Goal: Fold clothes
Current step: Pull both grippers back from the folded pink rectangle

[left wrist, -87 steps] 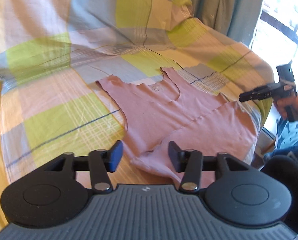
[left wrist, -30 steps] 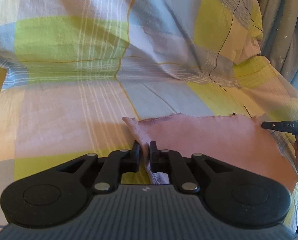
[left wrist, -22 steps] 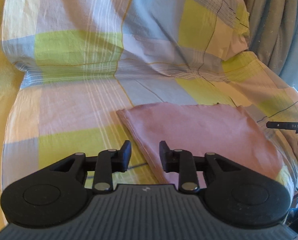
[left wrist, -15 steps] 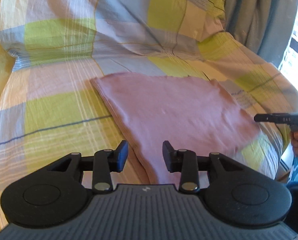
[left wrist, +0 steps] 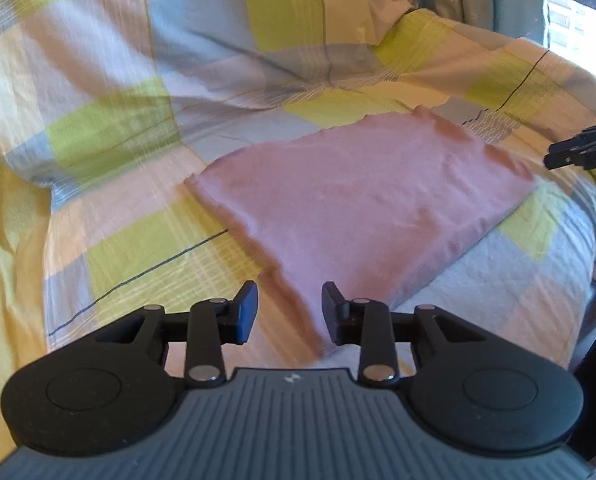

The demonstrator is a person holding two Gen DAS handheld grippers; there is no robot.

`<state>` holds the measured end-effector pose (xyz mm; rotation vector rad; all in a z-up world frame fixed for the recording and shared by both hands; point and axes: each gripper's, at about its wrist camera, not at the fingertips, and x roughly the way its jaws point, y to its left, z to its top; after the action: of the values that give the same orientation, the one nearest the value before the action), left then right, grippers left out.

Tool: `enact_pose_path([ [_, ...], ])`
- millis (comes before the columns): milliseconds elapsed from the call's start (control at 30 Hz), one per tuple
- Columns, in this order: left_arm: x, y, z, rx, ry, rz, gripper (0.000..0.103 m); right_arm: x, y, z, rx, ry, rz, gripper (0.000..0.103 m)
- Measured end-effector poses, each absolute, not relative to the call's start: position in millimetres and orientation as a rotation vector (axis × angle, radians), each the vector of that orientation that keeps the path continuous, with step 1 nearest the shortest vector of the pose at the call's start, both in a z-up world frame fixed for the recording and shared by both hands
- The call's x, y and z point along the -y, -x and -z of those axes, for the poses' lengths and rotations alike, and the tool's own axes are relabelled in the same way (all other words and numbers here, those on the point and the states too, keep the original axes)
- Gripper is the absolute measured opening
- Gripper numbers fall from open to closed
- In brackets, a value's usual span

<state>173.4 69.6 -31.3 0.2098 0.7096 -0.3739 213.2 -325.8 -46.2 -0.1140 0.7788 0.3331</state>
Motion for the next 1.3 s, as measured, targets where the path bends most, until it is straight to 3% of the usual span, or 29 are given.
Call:
enact_pose_path([
  [200,-15,-185,46,-0.732,-0.233,0.492,0.030,246,-199,30,-0.747,0.104,-0.549,0.044],
  [467,-19,-177,65,-0.775,-0.298,0.506,0.030,165,-211,63,-0.792,0.226,-0.651,0.044],
  [700,-31,-168,60,-0.809,-0.347,0.476,0.030,193,-188,58,-0.840,0.324,-0.592,0.042],
  [900,-39,-140,50,-0.816,-0.438,0.436,0.030,241,-169,44,-0.904,0.228,-0.474,0.043],
  [1167,-54,-132,29,-0.812,-0.265,0.421,0.031,247,-149,13,-0.858,0.200,-0.499,0.046],
  [1300,-51,-131,30,-0.815,-0.234,0.423,0.031,234,-149,7,-0.838,0.212,-0.535,0.053],
])
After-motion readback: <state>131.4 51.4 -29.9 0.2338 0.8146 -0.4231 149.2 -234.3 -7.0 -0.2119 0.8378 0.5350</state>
